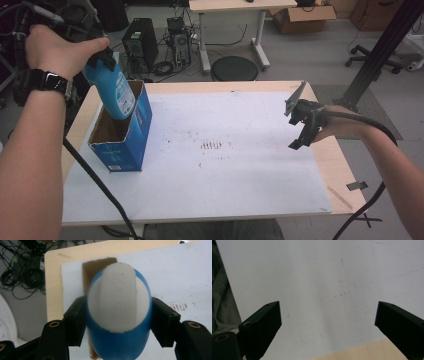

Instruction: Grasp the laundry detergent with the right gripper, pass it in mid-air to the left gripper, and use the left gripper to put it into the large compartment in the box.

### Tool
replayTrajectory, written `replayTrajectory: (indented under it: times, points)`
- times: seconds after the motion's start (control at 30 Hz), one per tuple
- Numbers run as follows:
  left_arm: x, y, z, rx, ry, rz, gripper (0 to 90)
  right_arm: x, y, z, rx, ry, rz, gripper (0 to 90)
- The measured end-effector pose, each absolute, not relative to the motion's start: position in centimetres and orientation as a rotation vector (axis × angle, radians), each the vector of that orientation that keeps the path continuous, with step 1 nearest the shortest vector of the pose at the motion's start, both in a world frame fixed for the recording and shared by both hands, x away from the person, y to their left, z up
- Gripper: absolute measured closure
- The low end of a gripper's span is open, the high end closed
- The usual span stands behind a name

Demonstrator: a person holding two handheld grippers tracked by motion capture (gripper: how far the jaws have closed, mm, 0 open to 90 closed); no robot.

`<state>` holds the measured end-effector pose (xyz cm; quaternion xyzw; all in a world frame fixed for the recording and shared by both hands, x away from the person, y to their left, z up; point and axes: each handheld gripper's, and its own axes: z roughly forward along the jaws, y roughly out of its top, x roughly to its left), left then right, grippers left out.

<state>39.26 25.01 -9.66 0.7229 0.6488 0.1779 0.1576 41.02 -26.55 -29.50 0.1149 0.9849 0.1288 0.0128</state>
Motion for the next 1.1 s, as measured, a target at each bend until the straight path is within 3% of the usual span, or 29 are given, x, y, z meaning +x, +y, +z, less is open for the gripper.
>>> replayTrajectory:
  times: [0.4, 1.1]
  points:
    - [39.2, 26.5, -12.1, 2.091, 1.932, 0.515, 38.2, 41.1, -26.7, -29.7, 0.356, 3.058, 0.37, 6.5]
    - [40.0, 26.5, -19.3, 2.156, 1.969, 0.413, 38.2, 40.8, -26.9, -30.4, 0.366, 3.075, 0.368, 6.8]
